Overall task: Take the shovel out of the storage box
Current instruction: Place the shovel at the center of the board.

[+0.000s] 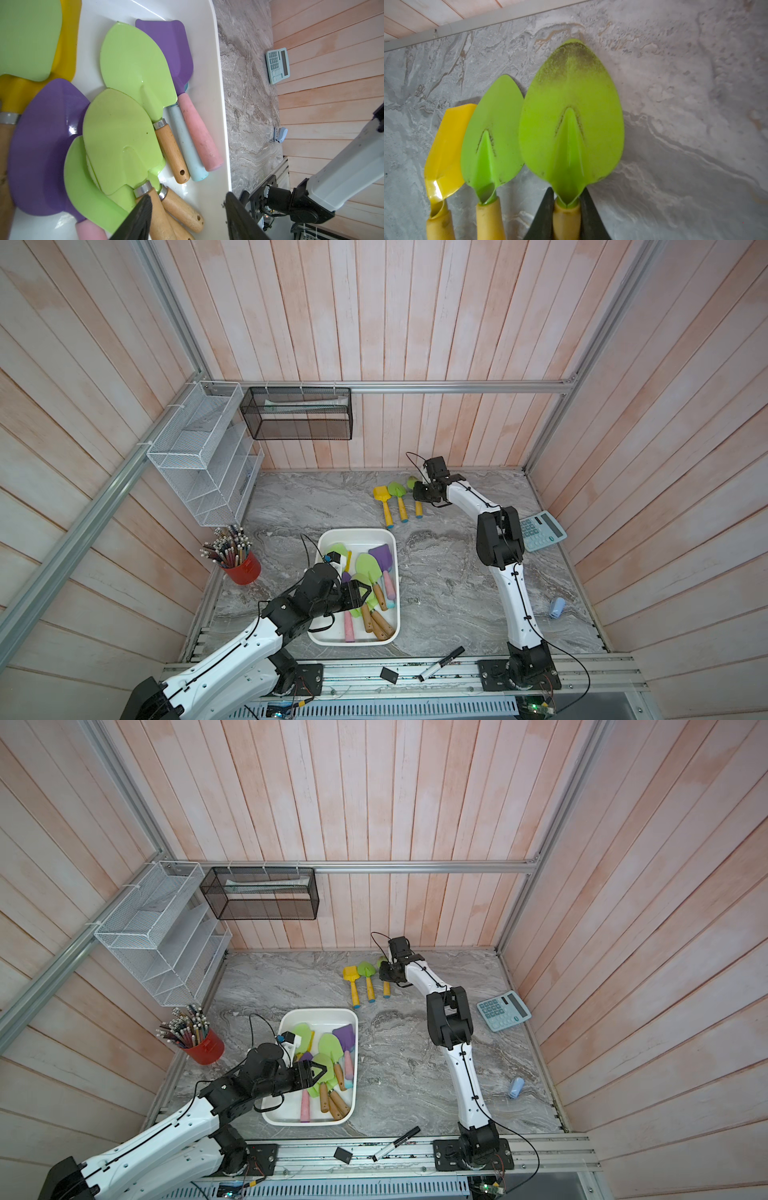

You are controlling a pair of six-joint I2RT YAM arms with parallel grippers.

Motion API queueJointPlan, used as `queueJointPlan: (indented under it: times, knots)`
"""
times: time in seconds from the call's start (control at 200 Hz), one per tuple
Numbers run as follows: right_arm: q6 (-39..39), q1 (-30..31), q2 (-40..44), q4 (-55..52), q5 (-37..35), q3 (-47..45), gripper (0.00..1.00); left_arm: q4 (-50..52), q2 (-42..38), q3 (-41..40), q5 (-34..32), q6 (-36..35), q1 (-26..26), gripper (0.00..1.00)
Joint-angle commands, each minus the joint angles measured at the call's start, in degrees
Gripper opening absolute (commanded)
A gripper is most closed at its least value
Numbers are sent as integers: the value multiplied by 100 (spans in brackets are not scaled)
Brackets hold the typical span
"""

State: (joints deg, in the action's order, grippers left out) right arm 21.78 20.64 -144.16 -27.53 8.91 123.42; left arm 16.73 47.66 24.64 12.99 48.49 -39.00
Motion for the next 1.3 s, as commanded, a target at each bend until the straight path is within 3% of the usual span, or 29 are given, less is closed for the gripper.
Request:
queueJointPlan:
  times: [0.0, 0.295, 0.615, 0.78, 1.12, 1.295]
  knots:
    - [-104, 71, -244, -241, -119, 148, 20, -113, -12, -56, -58, 53, -35, 59]
    - [-94, 87, -251, -262, -196, 96, 25, -133, -17, -100, -87, 73, -68, 59]
    - [-146, 72, -135, -224, -206, -52, 43, -96, 3, -70, -130, 112, -129, 59]
    - [-139, 71, 325, -9, -104, -460, 50, -115, 118, -33, -181, 152, -207, 59]
    - [127, 72, 2535, 1160, -28, -2859, 54, -122, 949, 432, -600, 218, -651, 59]
    - [353, 139, 3666, 1770, 151, -4296, 54, 445, 1269, 756, -1115, 455, -945, 57]
